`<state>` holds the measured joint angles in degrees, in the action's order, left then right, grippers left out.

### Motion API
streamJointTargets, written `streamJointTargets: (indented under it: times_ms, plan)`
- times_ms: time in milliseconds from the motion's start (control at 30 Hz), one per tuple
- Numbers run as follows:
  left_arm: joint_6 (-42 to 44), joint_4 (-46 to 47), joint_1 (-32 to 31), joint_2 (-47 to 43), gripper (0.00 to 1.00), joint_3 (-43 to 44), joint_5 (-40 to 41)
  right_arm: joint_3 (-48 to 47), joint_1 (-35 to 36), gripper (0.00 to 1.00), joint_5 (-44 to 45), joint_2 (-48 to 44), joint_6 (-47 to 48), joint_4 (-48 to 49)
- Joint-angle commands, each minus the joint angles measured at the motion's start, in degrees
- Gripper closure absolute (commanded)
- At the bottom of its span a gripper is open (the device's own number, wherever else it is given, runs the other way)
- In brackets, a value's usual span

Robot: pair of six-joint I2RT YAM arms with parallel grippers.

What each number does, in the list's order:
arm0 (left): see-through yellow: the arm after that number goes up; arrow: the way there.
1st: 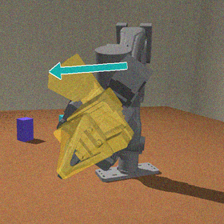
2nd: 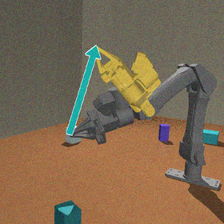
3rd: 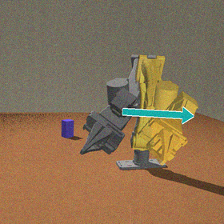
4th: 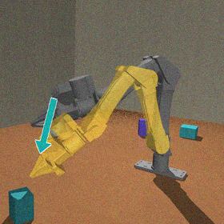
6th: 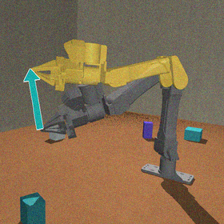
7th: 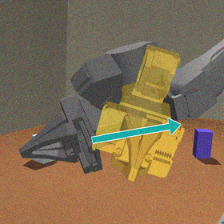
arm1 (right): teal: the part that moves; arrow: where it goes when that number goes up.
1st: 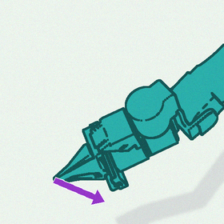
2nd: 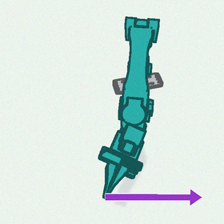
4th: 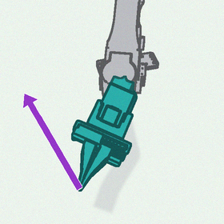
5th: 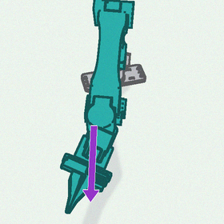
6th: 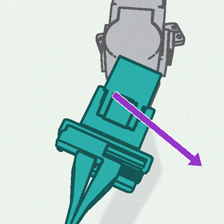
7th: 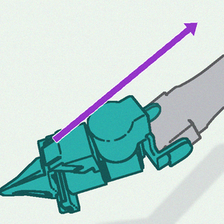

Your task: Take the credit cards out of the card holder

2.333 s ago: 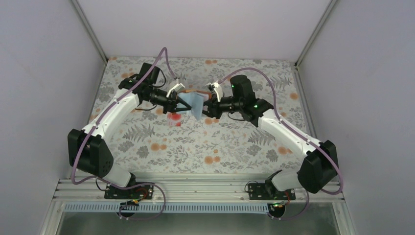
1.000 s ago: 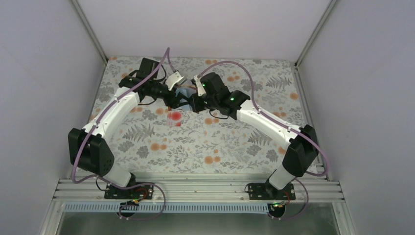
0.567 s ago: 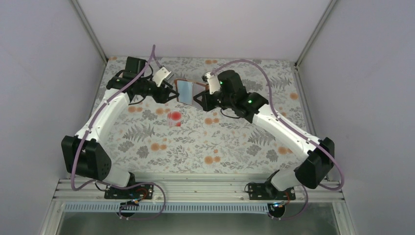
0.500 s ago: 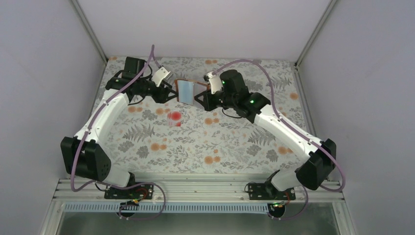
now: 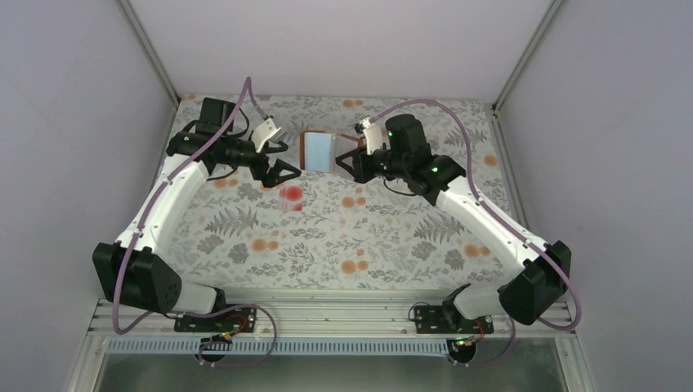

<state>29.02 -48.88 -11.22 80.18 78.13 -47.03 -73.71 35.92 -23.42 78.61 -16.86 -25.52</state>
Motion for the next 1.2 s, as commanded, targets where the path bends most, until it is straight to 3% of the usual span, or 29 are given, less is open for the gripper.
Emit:
streamJointTargets:
  times_ms: [0, 200, 433, 467, 567, 667, 767, 867, 1167]
  plan:
    - [2.0, -1.7, 0.2, -0.8, 0.0, 0.8, -11.3, -0.2, -0.3, 0.96, -5.3, -0.6, 2.4, 3.0]
    - [-5.6, 4.5, -1.0, 1.0, 0.0, 0.1, -13.3, 0.2, -0.2, 0.96, -15.5, 0.4, 3.7, 5.9]
    - [-2.6, 2.6, -3.8, 2.5, 0.01, 0.3, -19.4, 1.7, 0.1, 0.96, -21.4, 0.1, 6.8, 8.0]
    - [-1.3, 1.9, -3.9, 2.3, 0.09, 0.5, -20.0, 1.8, 0.1, 0.96, -22.4, 0.1, 7.3, 8.0]
    - [1.2, 0.0, -3.8, 1.5, 0.53, 0.8, -21.6, 2.2, 0.2, 0.96, -25.1, -0.1, 8.9, 8.2]
    - [3.6, -1.5, -3.8, 0.9, 0.95, 0.3, -23.1, 2.3, 0.1, 0.83, -25.8, -0.8, 10.5, 7.8]
    - [5.1, -3.0, -3.7, 0.4, 0.98, 0.4, -22.9, 3.5, -0.7, 0.56, -24.6, -3.4, 12.6, 7.6]
    - [5.6, -3.8, -3.4, -0.2, 0.98, 0.7, -23.3, 5.2, -2.3, 0.44, -22.6, -6.1, 14.3, 6.9]
    - [7.3, -5.4, -3.3, -0.4, 0.98, 0.8, -24.8, 7.2, -4.6, 0.45, -15.5, -8.7, 12.4, 5.7]
